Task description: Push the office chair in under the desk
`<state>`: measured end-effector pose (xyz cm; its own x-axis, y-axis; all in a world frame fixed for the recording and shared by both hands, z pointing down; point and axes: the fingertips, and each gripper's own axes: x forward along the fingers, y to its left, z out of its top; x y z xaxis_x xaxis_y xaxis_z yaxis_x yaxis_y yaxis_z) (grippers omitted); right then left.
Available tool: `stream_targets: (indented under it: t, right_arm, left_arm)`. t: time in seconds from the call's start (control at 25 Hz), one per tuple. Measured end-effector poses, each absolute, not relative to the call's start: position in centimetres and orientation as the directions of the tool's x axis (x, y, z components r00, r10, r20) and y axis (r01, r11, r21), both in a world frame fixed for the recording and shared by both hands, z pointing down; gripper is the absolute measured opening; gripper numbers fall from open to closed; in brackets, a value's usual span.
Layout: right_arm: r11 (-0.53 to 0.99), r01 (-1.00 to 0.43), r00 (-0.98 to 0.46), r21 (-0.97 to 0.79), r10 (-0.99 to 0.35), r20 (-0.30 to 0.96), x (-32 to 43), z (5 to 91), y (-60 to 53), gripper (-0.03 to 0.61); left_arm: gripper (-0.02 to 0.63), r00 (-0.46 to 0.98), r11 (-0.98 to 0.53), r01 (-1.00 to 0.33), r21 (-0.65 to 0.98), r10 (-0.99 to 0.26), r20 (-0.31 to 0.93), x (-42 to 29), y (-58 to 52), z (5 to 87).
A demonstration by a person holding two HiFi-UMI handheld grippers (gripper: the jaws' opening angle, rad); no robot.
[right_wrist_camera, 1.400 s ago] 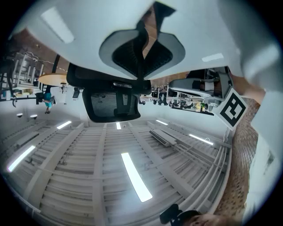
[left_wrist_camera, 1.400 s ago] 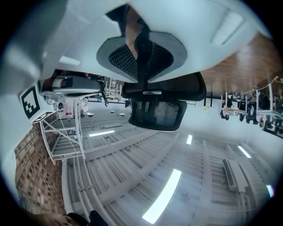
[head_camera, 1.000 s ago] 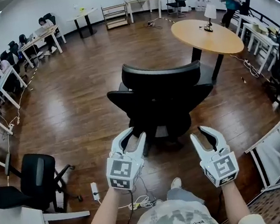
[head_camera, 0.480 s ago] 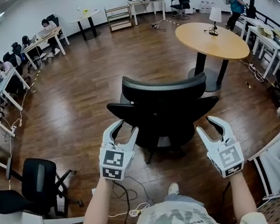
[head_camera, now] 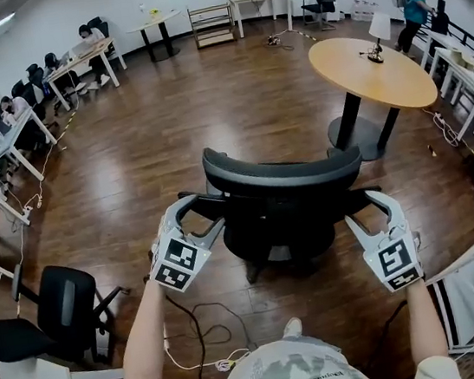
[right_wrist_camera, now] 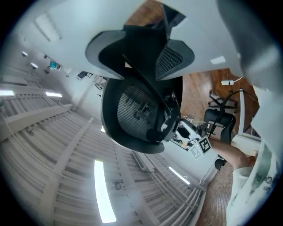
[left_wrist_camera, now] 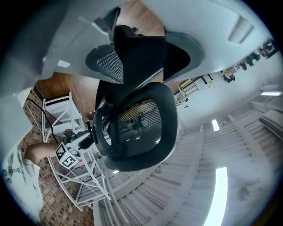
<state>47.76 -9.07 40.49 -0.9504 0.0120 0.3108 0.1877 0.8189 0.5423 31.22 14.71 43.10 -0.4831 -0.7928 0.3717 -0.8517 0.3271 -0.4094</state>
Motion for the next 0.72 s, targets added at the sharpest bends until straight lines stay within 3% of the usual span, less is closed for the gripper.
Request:
stream_targets:
  t: [0.24,0.44,0.72]
  right_arm:
    - [0.721,0.335,-0.893,0.607,0.038,0.448,45.5,42.3,-11.6,0.278]
    - [0.679,0.422,-0.855,0.601,0.077,0.513,44.2,43.6,-12.1,0.287]
    - [0.695,0.429,-0.838,0.577,0.067,0.542,44.3,43.8,-13.0,0.290]
  left_arm:
    - [0.328,-0.454,0.225,-0.862,-0.454,-0.739,0.497,29.5,13.5,44.9]
    - [0.339,-0.460,0.159,-0.853,-0.497,-0.680,0.572,28.3,12.6,46.3]
    - [0.341,-0.494,0.154,-0.826,-0.542,-0.662,0.564,27.8,12.0,46.7]
